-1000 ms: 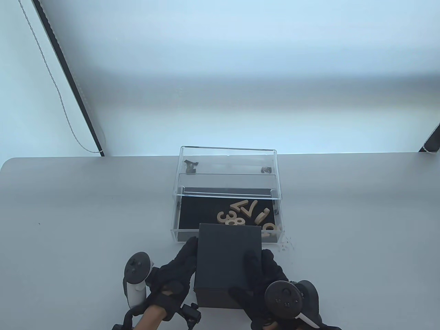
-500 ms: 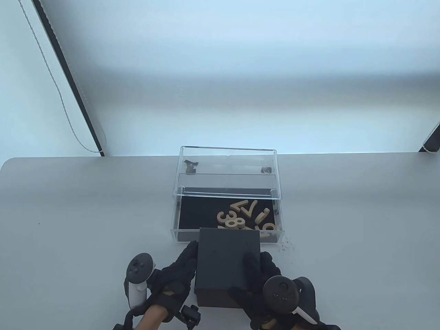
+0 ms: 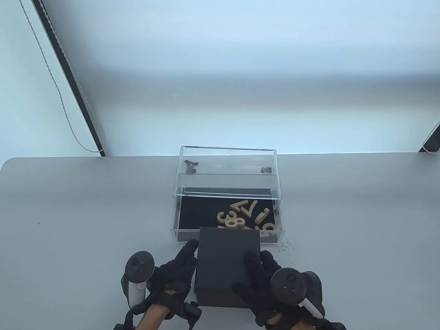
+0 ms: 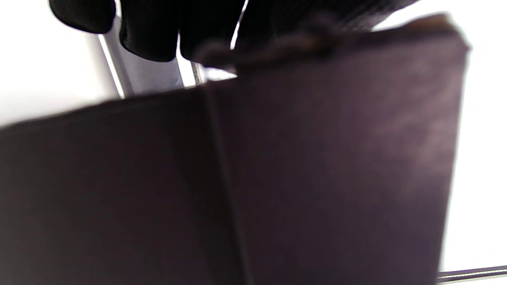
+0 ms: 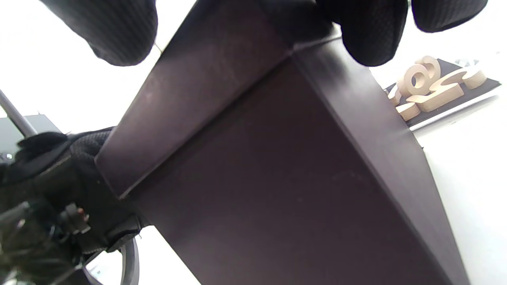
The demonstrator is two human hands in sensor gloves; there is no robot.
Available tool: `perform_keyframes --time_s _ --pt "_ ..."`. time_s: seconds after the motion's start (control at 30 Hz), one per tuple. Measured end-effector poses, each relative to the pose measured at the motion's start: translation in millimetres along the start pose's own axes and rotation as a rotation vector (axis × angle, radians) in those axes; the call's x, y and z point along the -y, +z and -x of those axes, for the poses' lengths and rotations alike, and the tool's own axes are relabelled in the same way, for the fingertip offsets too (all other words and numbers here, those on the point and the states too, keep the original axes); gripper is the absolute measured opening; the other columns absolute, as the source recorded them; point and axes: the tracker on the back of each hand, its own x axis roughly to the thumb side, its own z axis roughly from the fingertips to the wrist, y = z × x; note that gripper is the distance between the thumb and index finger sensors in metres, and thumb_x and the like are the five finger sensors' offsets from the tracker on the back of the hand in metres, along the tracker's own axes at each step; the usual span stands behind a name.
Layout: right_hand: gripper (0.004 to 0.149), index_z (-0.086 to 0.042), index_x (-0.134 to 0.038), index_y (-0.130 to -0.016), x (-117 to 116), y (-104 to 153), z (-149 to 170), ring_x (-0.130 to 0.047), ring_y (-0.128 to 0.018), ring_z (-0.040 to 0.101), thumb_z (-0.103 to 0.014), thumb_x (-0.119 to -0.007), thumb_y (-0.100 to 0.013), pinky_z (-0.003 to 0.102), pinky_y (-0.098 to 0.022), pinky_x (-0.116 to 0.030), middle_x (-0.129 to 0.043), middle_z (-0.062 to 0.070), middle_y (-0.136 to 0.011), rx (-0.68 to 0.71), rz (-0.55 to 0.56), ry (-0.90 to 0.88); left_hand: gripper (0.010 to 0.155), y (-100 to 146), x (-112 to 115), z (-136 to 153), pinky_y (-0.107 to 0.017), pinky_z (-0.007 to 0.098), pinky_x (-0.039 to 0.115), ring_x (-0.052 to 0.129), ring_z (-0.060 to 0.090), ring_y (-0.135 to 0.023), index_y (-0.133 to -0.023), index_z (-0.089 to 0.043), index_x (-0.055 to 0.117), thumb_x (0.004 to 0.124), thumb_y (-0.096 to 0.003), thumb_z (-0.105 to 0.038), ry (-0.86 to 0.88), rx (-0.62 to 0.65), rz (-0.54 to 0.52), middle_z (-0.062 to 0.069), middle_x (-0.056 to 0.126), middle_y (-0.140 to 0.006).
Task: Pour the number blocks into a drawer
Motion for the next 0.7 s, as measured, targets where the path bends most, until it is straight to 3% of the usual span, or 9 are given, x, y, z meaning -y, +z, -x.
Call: perform_keyframes --time_s 0.33,0.53,0.7 --pt "0.082 -0.006 -0.051 -0.1 25.4 -6.2 27.8 -0.069 -0.078 0.058 -0.061 -0.072 -0.042 0.074 -0.057 -0.056 -0.046 0.036 -0.098 -0.066 0.111 -0.104 0.06 5.3 -4.3 -46.6 -0.07 0.069 0.047 0.055 0.047 -0.102 -0.104 -0.021 0.055 0.065 -0.0489 -0.043 -0.071 0.239 -0.08 0.017 0.054 -0.115" --pt "0.081 -0.005 -0.053 -0.099 25.2 -8.7 37.3 -0.068 -0.079 0.058 -0.06 -0.072 -0.043 0.074 -0.057 -0.055 -0.048 0.036 -0.098 -0.103 0.105 -0.118 0.062 15.2 17.3 -77.3 -0.071 0.07 0.043 0.052 0.047 -0.103 -0.105 -0.022 0.055 0.066 -0.0488 -0.047 -0.233 0.369 -0.03 0.015 0.054 -0.116" --pt "0.081 -0.005 -0.053 -0.099 22.6 -9.0 36.8 -0.068 -0.079 0.058 -0.059 -0.072 -0.043 0.074 -0.057 -0.055 -0.048 0.036 -0.098 -0.106 0.091 -0.111 0.062 17.2 50.4 -88.0 -0.071 0.07 0.04 0.051 0.046 -0.105 -0.104 -0.022 0.057 0.067 -0.0485 -0.047 -0.321 0.416 0.067 0.014 0.055 -0.116"
